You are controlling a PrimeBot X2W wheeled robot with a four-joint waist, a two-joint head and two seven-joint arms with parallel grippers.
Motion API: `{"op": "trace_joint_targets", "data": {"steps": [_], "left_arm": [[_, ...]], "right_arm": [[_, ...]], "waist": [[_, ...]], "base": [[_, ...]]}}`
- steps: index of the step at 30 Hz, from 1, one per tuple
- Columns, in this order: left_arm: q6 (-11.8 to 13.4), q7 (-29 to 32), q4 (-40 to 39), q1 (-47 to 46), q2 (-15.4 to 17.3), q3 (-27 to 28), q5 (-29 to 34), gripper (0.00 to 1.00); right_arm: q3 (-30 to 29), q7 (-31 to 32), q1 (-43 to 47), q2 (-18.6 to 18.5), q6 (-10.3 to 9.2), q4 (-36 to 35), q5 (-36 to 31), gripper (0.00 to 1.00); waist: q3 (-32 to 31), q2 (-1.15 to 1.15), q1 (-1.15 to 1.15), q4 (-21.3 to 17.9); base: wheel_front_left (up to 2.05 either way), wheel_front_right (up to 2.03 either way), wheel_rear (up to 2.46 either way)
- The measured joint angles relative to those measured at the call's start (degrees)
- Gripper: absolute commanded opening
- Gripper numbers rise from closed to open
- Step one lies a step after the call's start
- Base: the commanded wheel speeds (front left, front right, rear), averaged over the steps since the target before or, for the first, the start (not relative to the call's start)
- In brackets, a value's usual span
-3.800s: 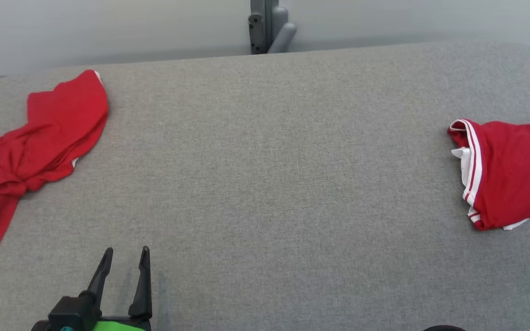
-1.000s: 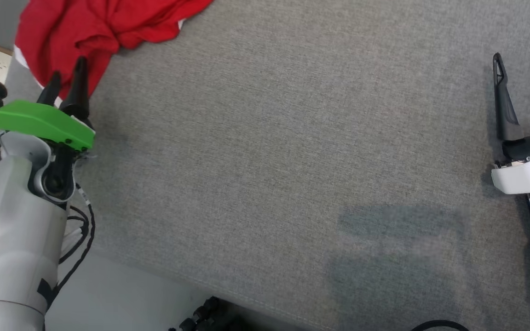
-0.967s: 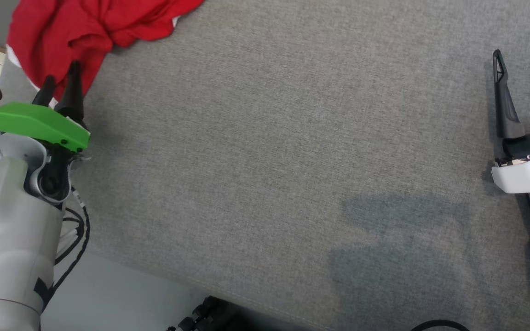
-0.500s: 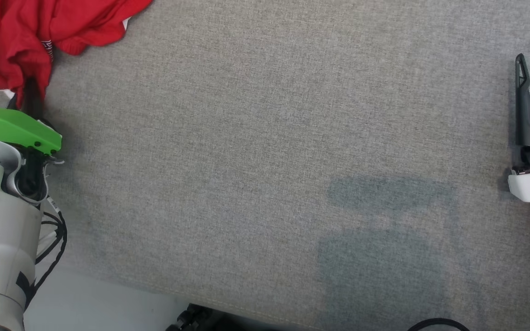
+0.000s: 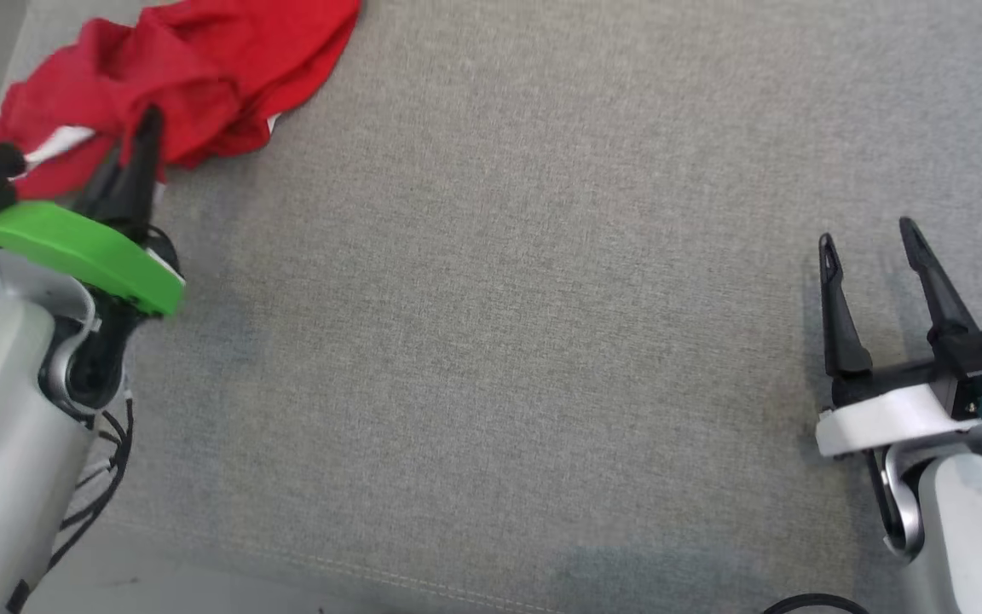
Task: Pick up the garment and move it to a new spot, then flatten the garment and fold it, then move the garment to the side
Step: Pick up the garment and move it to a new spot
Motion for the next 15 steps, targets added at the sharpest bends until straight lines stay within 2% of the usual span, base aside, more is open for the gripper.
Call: {"op": "trace_joint_targets", "data": {"steps": [2,4,7,12,13,15], "left_arm": [[0.1,1.4,-6.4,2.4,1.4,-1.5,0.8,0.0],[1.6,3.0,-14.0,4.2,2.7,-2.1,0.8,0.0],[5.7,5.6,-27.1,6.0,4.2,-2.7,1.1,0.0],[13.3,10.3,-46.3,7.3,9.0,-1.1,1.2,0.0],[15.8,12.1,-51.2,7.4,10.8,-0.4,1.5,0.0],[17.5,13.5,-55.0,7.4,11.9,0.1,1.3,0.0]], "right_arm": [[-0.2,0.0,1.9,0.9,0.0,0.2,0.6,1.0],[-0.1,0.0,3.5,1.8,0.01,0.6,1.0,1.0],[-0.1,0.0,5.3,2.4,0.01,0.6,1.5,1.0],[-0.7,0.0,6.8,3.1,0.01,0.3,2.4,1.0],[-1.6,0.0,6.9,3.1,0.0,0.2,2.8,1.0],[-2.5,0.0,7.0,3.1,0.0,0.1,3.5,1.0]], "waist": [[-2.4,0.0,0.0,-0.5],[-4.9,0.0,-0.01,-1.2],[-8.4,0.0,-0.01,-2.4],[-12.8,0.0,-0.01,-5.6],[-13.9,0.0,-0.01,-7.3],[-14.7,0.0,-0.01,-9.1]], "base": [[0.0,0.0,0.0],[0.0,0.0,0.0],[0.0,0.0,0.0],[0.0,0.0,0.0],[0.0,0.0,0.0],[0.0,0.0,0.0]]}}
